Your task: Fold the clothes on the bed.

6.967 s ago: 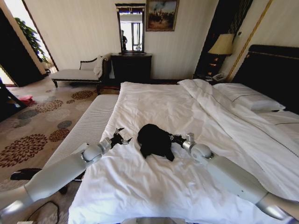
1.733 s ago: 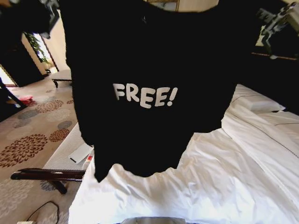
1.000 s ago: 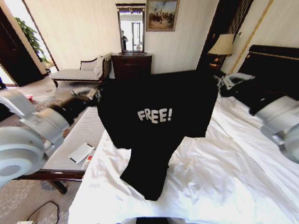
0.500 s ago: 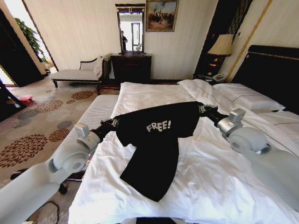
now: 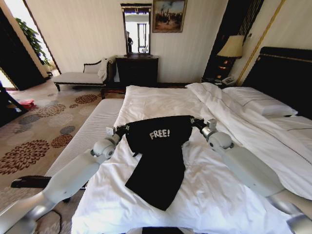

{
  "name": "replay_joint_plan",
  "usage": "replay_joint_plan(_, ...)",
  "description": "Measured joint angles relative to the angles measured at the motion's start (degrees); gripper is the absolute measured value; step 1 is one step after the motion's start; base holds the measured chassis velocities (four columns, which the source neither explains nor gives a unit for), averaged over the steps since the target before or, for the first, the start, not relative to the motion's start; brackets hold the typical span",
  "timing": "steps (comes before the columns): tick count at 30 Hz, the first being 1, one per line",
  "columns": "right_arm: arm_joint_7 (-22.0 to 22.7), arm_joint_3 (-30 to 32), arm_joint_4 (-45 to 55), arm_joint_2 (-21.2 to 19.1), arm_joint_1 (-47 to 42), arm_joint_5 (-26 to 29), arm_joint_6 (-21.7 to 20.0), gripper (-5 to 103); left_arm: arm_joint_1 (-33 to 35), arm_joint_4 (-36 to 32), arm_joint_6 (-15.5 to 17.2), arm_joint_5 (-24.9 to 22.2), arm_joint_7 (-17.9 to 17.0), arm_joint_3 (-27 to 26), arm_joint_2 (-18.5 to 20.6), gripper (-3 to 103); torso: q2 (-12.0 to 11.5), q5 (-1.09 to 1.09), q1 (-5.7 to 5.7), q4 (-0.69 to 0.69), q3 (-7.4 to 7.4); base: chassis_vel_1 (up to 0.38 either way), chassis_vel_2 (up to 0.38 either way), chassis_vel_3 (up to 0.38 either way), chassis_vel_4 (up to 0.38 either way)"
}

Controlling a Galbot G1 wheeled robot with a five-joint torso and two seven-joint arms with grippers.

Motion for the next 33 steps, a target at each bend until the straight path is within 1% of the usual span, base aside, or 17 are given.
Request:
replay_joint_plan(2, -0.3, -1.0, -1.5, 0.8, 0.9, -0.3, 0.4, 0, -1.4, 2.0, -0.2, 0.5, 0.5, 0.7, -1.2, 0, 0.0, 0.01, 0.00, -0.01, 0.00, 0.000, 0.000, 0.000, 0.000)
replay_joint_plan(4, -1.2, -4.3, -6.7, 3.2, 4.3, -1.5, 1.8, 0, -5.5, 8.9, -1.2, 2.2, 2.3, 2.6, -4.6, 0, 0.0, 0.00, 0.00, 0.00, 0.00, 0.000, 0.000, 0.000, 0.000)
replay_joint_plan(5, -1.2, -4.3, -6.7, 3.2, 4.3, -1.5, 1.8, 0, -5.5, 8.9, -1.2, 2.2, 2.3, 2.6, -4.6, 0, 0.0, 0.00, 0.00, 0.00, 0.00, 0.000, 0.000, 0.000, 0.000)
replay_joint_plan(7, -1.6, -5.6, -9.9, 4.6, 6.3, -1.9, 2.4, 0, -7.8, 13.1, -1.7, 3.0, 3.2, 3.7, -6.3, 0, 0.0, 0.01, 0.00, 0.00, -0.01, 0.000, 0.000, 0.000, 0.000)
replay_joint_plan(8, -1.8, -6.8, -13.1, 5.8, 8.3, -2.2, 2.8, 0, -9.8, 17.0, -2.0, 3.3, 4.2, 4.7, -7.7, 0, 0.0, 0.00, 0.00, 0.01, -0.01, 0.000, 0.000, 0.000, 0.000)
replay_joint_plan(9, -1.8, -6.8, -13.1, 5.8, 8.3, -2.2, 2.8, 0, -9.8, 17.0, -2.0, 3.3, 4.2, 4.7, -7.7, 0, 0.0, 0.00, 0.00, 0.01, -0.01, 0.000, 0.000, 0.000, 0.000)
replay_joint_plan(13, -2.5, -9.2, -21.3, 8.9, 13.3, -3.0, 3.6, 0, -14.3, 26.2, -3.3, 5.1, 6.2, 7.0, -11.4, 0, 0.0, 0.00, 0.00, 0.03, -0.01, 0.000, 0.000, 0.000, 0.000)
replay_joint_plan(14, -2.5, -9.2, -21.3, 8.9, 13.3, -3.0, 3.6, 0, -14.3, 26.2, -3.3, 5.1, 6.2, 7.0, -11.4, 0, 0.0, 0.00, 0.00, 0.03, -0.01, 0.000, 0.000, 0.000, 0.000)
replay_joint_plan(17, -2.8, -10.5, -26.2, 10.9, 16.0, -3.6, 4.0, 0, -16.9, 32.3, -4.3, 6.1, 7.4, 7.8, -14.4, 0, 0.0, 0.01, -0.01, 0.01, -0.01, 0.000, 0.000, 0.000, 0.000)
replay_joint_plan(18, -2.8, -10.5, -26.2, 10.9, 16.0, -3.6, 4.0, 0, -16.9, 32.3, -4.3, 6.1, 7.4, 7.8, -14.4, 0, 0.0, 0.01, -0.01, 0.01, -0.01, 0.000, 0.000, 0.000, 0.000)
replay_joint_plan(20, -3.0, -11.3, -29.2, 12.2, 17.4, -4.0, 4.4, 0, -18.6, 37.1, -5.2, 7.1, 8.5, 8.4, -16.7, 0, 0.0, 0.00, -0.01, 0.01, -0.01, 0.000, 0.000, 0.000, 0.000)
replay_joint_plan(22, -3.5, -12.2, -34.2, 14.2, 18.8, -4.8, 5.0, 0, -20.4, 43.7, -6.9, 8.8, 9.8, 9.3, -20.5, 0, 0.0, 0.01, 0.00, 0.03, -0.01, 0.000, 0.000, 0.000, 0.000)
replay_joint_plan(24, -3.6, -12.4, -35.4, 14.9, 19.0, -5.0, 5.2, 0, -20.8, 45.4, -7.5, 9.4, 10.1, 9.3, -21.7, 0, 0.0, 0.01, 0.00, 0.01, -0.01, 0.000, 0.000, 0.000, 0.000)
replay_joint_plan(28, -3.8, -12.6, -40.7, 19.2, 19.9, -5.9, 6.2, 0, -22.9, 55.9, -10.7, 13.7, 11.3, 7.5, -28.6, 0, 0.0, 0.02, -0.01, -0.03, -0.01, 0.000, 0.000, 0.000, 0.000)
replay_joint_plan(29, -3.8, -12.6, -40.7, 19.2, 19.9, -5.9, 6.2, 0, -22.9, 55.9, -10.7, 13.7, 11.3, 7.5, -28.6, 0, 0.0, 0.02, -0.01, -0.03, -0.01, 0.000, 0.000, 0.000, 0.000)
replay_joint_plan(31, -3.8, -12.6, -42.9, 21.3, 20.4, -6.8, 6.5, 0, -23.4, 58.7, -11.2, 14.9, 11.5, 6.1, -30.3, 0, 0.0, 0.02, 0.00, 0.01, -0.01, 0.000, 0.000, 0.000, 0.000)
replay_joint_plan(33, -3.7, -12.4, -44.3, 22.3, 20.8, -7.2, 6.7, 0, -23.3, 59.1, -11.1, 15.6, 11.5, 5.7, -30.7, 0, 0.0, 0.01, 0.00, 0.04, -0.01, 0.000, 0.000, 0.000, 0.000)
